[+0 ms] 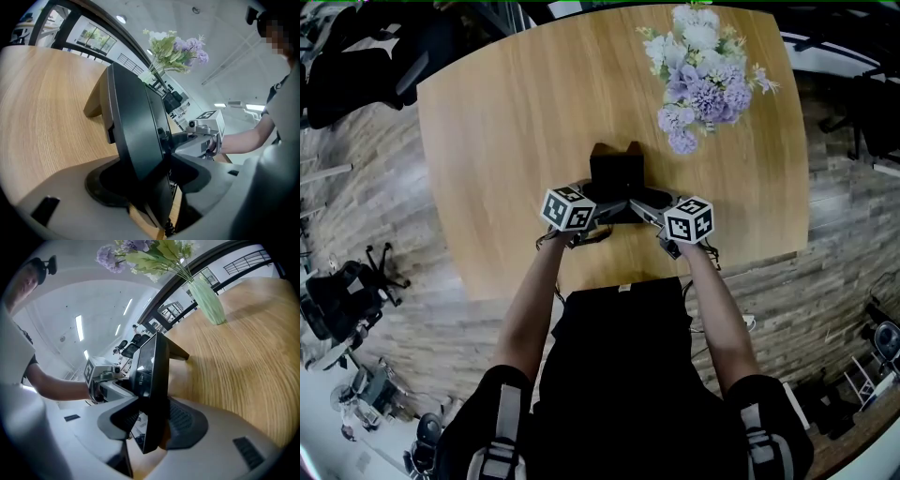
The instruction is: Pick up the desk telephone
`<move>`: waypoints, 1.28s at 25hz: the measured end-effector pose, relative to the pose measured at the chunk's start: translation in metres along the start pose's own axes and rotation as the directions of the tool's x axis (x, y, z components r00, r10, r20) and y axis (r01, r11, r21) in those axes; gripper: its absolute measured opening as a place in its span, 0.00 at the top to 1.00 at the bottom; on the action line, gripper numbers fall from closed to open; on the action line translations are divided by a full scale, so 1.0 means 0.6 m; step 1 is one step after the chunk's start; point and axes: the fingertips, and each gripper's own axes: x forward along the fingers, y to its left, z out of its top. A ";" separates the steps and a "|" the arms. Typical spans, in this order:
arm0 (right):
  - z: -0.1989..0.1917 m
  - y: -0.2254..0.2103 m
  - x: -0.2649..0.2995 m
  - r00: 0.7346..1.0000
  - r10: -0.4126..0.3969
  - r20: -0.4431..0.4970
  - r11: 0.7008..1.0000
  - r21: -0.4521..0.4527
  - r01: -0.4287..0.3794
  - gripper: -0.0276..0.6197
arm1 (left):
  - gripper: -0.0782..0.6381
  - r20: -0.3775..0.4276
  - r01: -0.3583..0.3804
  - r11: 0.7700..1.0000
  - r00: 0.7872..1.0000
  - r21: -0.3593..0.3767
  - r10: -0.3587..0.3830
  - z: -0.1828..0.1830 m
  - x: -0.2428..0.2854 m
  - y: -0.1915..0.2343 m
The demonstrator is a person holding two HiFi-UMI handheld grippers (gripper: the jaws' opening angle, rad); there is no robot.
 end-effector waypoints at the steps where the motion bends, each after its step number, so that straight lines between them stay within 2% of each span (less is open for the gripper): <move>1: 0.000 0.000 -0.001 1.000 -0.002 -0.001 1.000 0.003 0.002 0.68 | 0.49 0.001 -0.005 1.000 1.000 0.001 0.005 0.001 -0.001 -0.001; 13: -0.008 0.016 -0.013 1.000 -0.013 0.001 1.000 0.009 0.013 0.68 | 0.49 0.014 0.009 1.000 1.000 -0.020 -0.008 -0.009 -0.007 -0.020; 26: 0.011 0.063 -0.017 1.000 -0.013 0.023 0.999 -0.045 0.014 0.68 | 0.49 0.072 -0.004 1.000 0.997 -0.001 0.004 0.001 -0.052 -0.042; 32: -0.005 0.099 -0.019 0.999 -0.021 0.025 0.997 -0.073 0.023 0.68 | 0.49 0.097 0.002 1.000 0.995 0.001 -0.003 -0.020 -0.079 -0.062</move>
